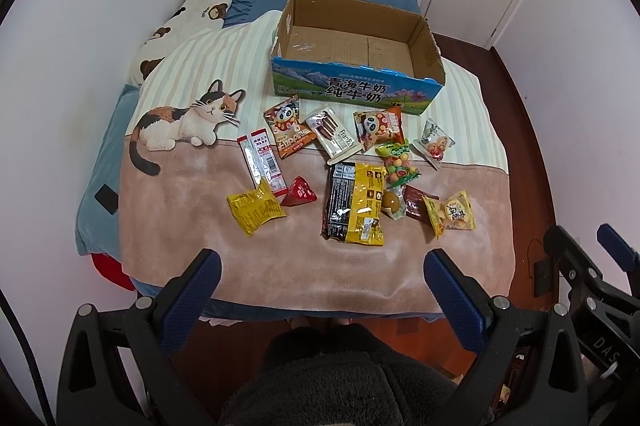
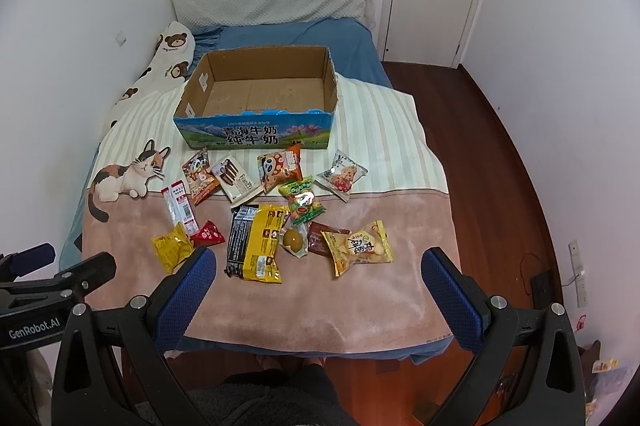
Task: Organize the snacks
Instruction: 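Grasp the black-and-yellow bag with the left tool while the right tool grasps the yellow egg-biscuit bag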
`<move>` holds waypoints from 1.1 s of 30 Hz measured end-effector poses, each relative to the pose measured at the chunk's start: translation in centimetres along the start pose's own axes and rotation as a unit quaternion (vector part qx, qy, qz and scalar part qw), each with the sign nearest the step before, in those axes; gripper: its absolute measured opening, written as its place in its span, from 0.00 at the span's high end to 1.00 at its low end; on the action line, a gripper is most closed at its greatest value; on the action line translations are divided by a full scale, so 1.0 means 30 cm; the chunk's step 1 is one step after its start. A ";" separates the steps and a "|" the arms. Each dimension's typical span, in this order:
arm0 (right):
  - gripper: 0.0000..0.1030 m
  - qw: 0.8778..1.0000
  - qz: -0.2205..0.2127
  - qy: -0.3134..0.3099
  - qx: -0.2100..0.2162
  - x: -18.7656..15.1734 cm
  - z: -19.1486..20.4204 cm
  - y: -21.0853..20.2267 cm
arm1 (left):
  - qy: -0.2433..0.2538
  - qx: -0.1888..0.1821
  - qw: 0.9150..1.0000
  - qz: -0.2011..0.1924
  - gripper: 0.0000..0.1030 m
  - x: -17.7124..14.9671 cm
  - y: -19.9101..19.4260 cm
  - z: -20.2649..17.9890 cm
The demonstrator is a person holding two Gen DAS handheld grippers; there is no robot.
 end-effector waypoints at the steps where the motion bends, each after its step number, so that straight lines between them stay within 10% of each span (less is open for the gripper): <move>1: 0.00 1.000 0.003 0.002 0.001 0.000 -0.002 0.011 | -0.002 0.003 1.000 -0.001 0.00 0.003 0.010 -0.001; 12: 0.00 0.996 0.082 0.037 0.005 -0.057 -0.106 0.336 | 0.000 0.049 0.997 0.065 0.00 0.063 0.401 0.023; 20: 0.00 0.983 0.162 0.082 -0.006 -0.148 -0.266 0.705 | 0.025 0.011 0.988 0.155 0.00 0.070 0.781 -0.082; 24: 0.00 0.956 0.231 0.177 0.035 -0.229 -0.332 0.894 | 0.018 -0.002 0.978 0.207 0.00 0.055 0.959 -0.146; 33: 0.00 0.842 0.319 0.419 0.119 -0.348 -0.365 1.196 | 0.004 -0.006 0.965 0.263 0.00 0.016 1.151 -0.204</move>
Point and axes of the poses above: each gripper's, at about its wrist camera, not at the fingertips, and y roughly the way its jaws point, z to its left, x to its top, the point moved 10 cm from there along y, roughly the way its jaws point
